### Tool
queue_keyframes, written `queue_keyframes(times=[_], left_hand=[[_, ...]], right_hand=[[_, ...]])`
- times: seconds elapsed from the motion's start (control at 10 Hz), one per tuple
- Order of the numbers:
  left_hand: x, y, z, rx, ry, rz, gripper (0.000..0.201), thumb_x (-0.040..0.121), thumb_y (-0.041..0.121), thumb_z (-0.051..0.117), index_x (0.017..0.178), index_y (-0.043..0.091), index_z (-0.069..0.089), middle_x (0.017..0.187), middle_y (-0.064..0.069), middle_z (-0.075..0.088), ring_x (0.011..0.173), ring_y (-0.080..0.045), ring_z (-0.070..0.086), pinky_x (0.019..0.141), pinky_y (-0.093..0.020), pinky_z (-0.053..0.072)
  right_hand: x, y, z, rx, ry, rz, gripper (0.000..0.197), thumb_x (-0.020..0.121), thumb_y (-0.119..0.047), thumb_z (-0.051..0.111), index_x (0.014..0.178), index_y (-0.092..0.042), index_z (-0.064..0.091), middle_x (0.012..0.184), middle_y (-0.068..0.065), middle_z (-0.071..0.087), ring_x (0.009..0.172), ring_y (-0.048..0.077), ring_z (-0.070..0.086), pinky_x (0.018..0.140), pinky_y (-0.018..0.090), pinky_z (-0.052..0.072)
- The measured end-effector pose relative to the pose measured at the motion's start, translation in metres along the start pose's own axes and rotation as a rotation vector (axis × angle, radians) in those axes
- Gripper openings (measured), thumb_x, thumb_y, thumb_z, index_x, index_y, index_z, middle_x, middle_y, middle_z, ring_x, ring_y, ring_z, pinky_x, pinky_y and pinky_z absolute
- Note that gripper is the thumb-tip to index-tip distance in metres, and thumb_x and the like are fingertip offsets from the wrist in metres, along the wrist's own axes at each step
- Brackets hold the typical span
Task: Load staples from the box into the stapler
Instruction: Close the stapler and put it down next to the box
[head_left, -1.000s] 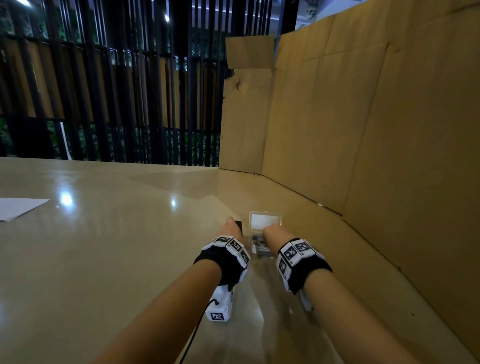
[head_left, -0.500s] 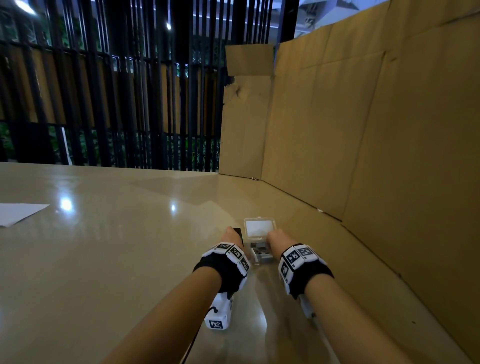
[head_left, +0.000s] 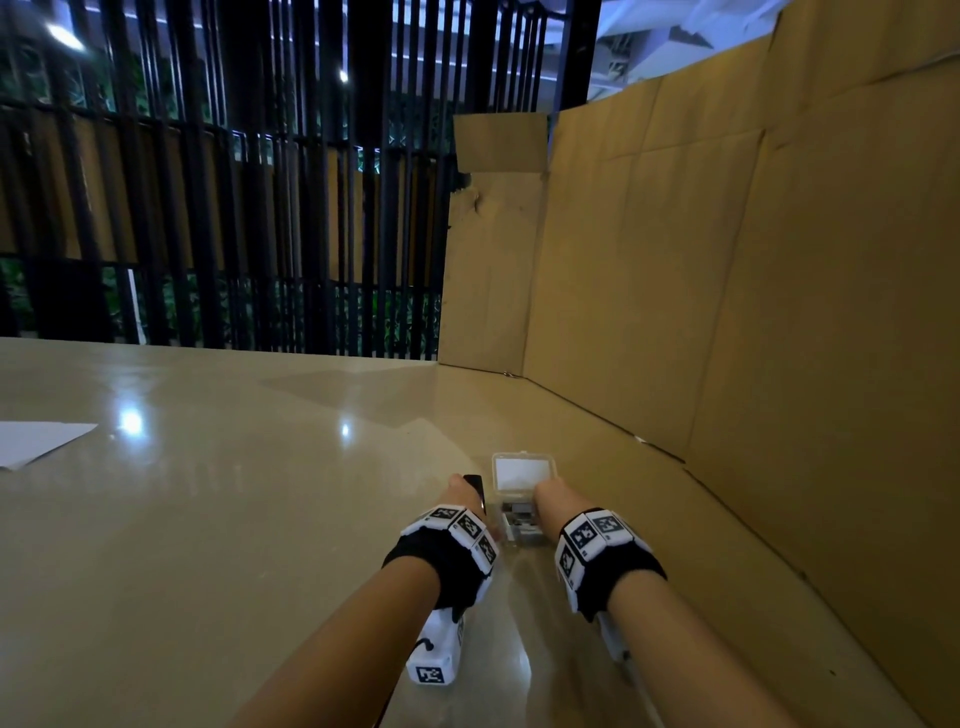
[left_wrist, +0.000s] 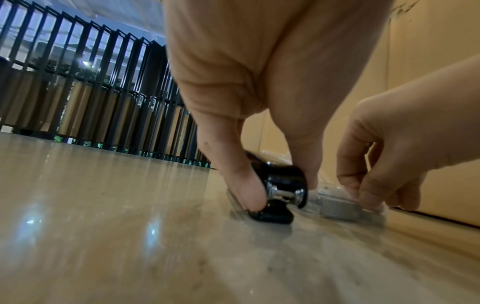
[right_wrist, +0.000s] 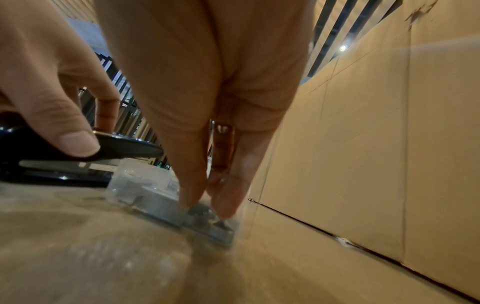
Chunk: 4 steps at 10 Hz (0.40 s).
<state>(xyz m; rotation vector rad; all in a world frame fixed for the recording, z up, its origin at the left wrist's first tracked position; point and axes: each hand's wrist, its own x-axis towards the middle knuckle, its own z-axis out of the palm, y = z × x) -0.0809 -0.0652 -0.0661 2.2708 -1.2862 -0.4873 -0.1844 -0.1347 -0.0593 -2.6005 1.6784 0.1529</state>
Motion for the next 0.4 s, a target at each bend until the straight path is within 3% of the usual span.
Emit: queue_keyframes(times=[0.2, 0.4], left_hand=[[0.008, -0.002, -0.009, -0.141, -0.06, -0.05, 0.074, 0.081, 0.026, 0.069, 0.137, -0.002, 0.029, 0.136, -0.018, 0.05, 0.122, -0.031, 0.053, 0.099, -0.036, 0.045], [-0.002, -0.01, -0.023, -0.127, -0.01, -0.062, 0.06, 0.09, 0.033, 0.058, 0.134, 0.0, 0.032, 0.132, -0.017, 0.052, 0.119, -0.03, 0.054, 0.088, -0.034, 0.045]], right_hand=[[-0.005, -0.001, -0.002, 0.0, 0.018, -0.066, 0.025, 0.09, 0.001, 0.048, 0.11, 0.003, 0.062, 0.117, 0.021, 0.063, 0.108, 0.033, 0.061, 0.095, 0.036, 0.05], [-0.02, -0.008, -0.022, 0.05, 0.064, -0.092, 0.025, 0.088, -0.002, 0.052, 0.108, 0.005, 0.064, 0.119, 0.022, 0.062, 0.11, 0.033, 0.059, 0.097, 0.035, 0.049]])
